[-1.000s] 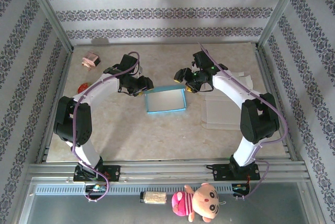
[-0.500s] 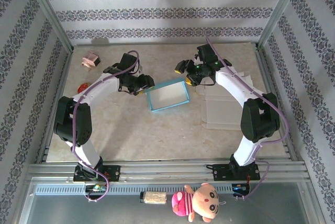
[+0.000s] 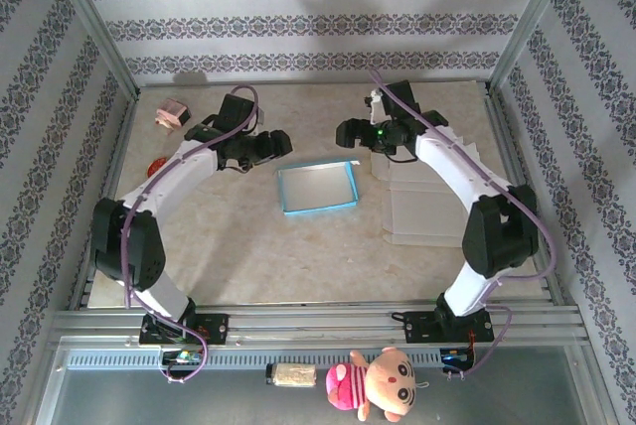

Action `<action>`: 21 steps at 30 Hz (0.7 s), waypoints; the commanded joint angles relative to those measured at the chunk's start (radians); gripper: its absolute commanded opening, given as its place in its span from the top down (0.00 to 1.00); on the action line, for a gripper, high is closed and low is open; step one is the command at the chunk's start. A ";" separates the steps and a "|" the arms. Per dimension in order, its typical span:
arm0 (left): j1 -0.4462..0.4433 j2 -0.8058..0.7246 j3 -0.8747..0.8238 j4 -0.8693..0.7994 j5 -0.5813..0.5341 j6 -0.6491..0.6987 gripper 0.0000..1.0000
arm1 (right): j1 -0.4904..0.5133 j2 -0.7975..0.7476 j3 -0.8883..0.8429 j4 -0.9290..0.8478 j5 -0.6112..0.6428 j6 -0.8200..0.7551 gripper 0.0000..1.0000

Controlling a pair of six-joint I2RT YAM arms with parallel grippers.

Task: Fold the paper box

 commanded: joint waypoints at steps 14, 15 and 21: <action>-0.030 -0.173 -0.066 -0.094 -0.027 0.297 0.19 | 0.162 -0.265 -0.319 0.112 0.327 -0.572 0.10; -0.030 -0.168 -0.065 -0.090 -0.026 0.294 0.19 | 0.168 -0.240 -0.309 0.114 0.369 -0.588 0.10; -0.030 -0.127 -0.066 -0.057 -0.009 0.276 0.19 | 0.184 -0.103 -0.236 0.132 0.443 -0.614 0.20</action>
